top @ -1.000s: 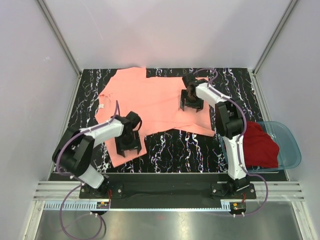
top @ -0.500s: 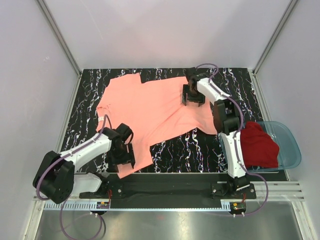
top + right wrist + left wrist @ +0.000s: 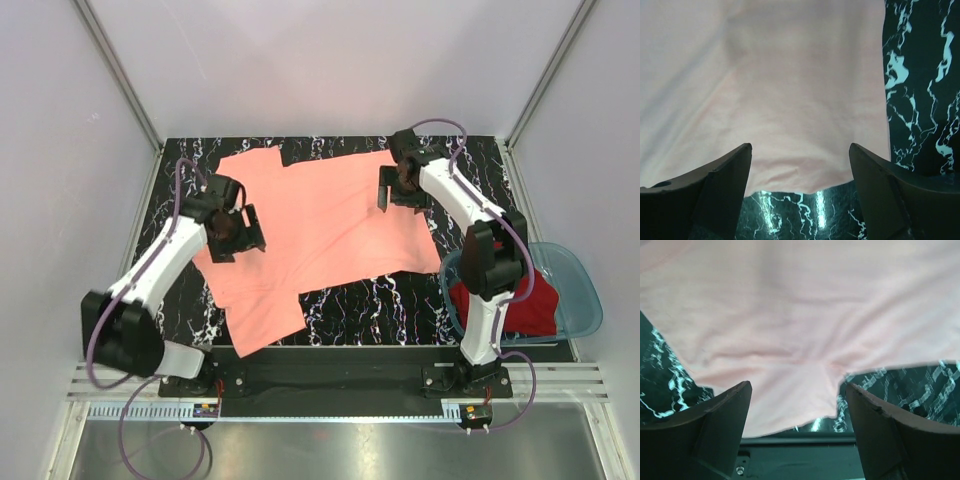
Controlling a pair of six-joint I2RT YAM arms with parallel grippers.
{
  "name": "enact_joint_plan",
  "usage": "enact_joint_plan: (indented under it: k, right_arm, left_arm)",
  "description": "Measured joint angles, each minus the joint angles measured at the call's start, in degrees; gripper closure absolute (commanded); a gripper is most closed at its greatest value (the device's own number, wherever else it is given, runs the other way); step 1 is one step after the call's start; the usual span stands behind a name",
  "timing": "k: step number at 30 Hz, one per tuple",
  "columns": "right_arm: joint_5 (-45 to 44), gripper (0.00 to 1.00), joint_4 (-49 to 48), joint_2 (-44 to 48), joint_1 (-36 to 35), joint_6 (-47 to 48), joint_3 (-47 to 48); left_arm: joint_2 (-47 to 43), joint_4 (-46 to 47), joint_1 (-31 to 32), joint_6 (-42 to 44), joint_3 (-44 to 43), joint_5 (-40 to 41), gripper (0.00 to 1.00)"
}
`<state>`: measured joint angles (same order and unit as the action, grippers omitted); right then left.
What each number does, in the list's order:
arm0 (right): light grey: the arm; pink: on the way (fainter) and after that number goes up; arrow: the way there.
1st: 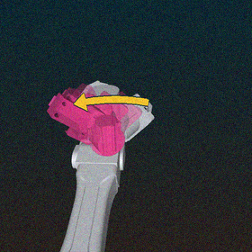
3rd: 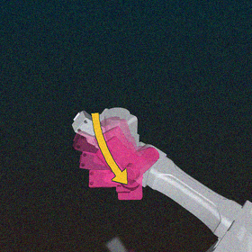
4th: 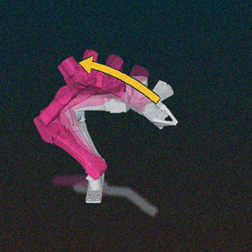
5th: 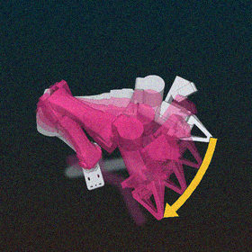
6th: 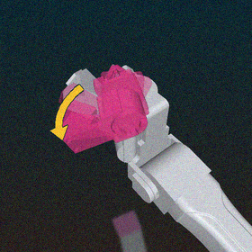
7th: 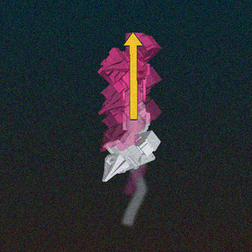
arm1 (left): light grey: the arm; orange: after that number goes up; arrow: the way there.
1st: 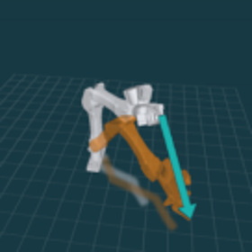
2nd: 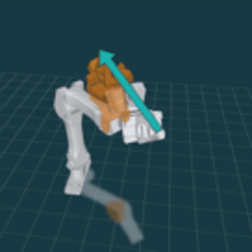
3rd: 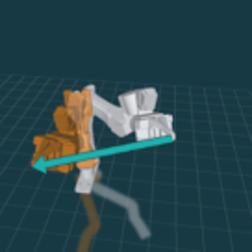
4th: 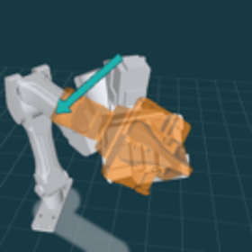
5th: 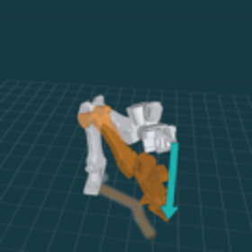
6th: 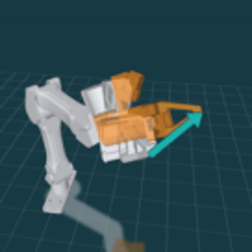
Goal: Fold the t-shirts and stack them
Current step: Flatten the tshirt out
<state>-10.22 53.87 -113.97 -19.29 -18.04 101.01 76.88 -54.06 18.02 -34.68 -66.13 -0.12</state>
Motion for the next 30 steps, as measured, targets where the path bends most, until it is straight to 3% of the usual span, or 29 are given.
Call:
enact_joint_plan:
  k: [5,12,22,25,30]
  right_arm:
    - [2.45,0.24,-1.73,4.85,-0.11,0.13,-10.08]
    - [4.35,0.36,-3.76,5.27,-0.15,0.35,-17.62]
    - [7.21,0.34,-7.63,4.68,-0.46,-0.83,-22.38]
    - [8.48,0.34,-7.78,3.98,-0.79,-1.25,-23.37]
    - [10.86,0.33,-7.76,2.73,-0.92,-1.46,-23.71]
  left_arm:
    - [15.58,4.31,-10.69,3.80,-0.72,-1.42,0.21]
    - [30.18,8.22,-14.78,5.33,-6.10,-1.81,0.21]
    - [40.39,4.00,-24.46,8.44,-19.30,-2.25,0.19]
    - [43.15,2.45,-25.16,10.34,-23.98,-2.08,0.15]
    - [41.83,3.21,-24.61,12.28,-23.43,-2.03,0.12]
